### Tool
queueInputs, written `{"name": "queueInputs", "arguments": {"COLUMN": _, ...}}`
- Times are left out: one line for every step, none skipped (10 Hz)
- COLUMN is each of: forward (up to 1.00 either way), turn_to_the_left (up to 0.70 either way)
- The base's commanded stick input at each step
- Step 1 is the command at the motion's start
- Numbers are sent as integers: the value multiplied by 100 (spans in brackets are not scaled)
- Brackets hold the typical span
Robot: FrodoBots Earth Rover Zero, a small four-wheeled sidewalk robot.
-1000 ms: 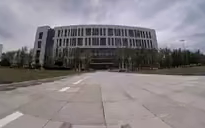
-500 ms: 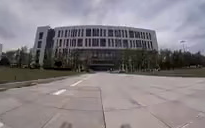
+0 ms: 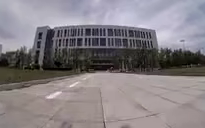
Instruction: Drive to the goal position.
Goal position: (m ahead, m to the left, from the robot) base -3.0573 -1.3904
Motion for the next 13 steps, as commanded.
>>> {"name": "queueInputs", "arguments": {"forward": 70, "turn_to_the_left": 16}}
{"name": "queueInputs", "arguments": {"forward": 70, "turn_to_the_left": 1}}
{"name": "queueInputs", "arguments": {"forward": 70, "turn_to_the_left": 0}}
{"name": "queueInputs", "arguments": {"forward": 70, "turn_to_the_left": 0}}
{"name": "queueInputs", "arguments": {"forward": 70, "turn_to_the_left": 0}}
{"name": "queueInputs", "arguments": {"forward": 70, "turn_to_the_left": 0}}
{"name": "queueInputs", "arguments": {"forward": 70, "turn_to_the_left": 0}}
{"name": "queueInputs", "arguments": {"forward": 70, "turn_to_the_left": 0}}
{"name": "queueInputs", "arguments": {"forward": 70, "turn_to_the_left": 0}}
{"name": "queueInputs", "arguments": {"forward": 70, "turn_to_the_left": 0}}
{"name": "queueInputs", "arguments": {"forward": 70, "turn_to_the_left": 0}}
{"name": "queueInputs", "arguments": {"forward": 70, "turn_to_the_left": 0}}
{"name": "queueInputs", "arguments": {"forward": 70, "turn_to_the_left": 0}}
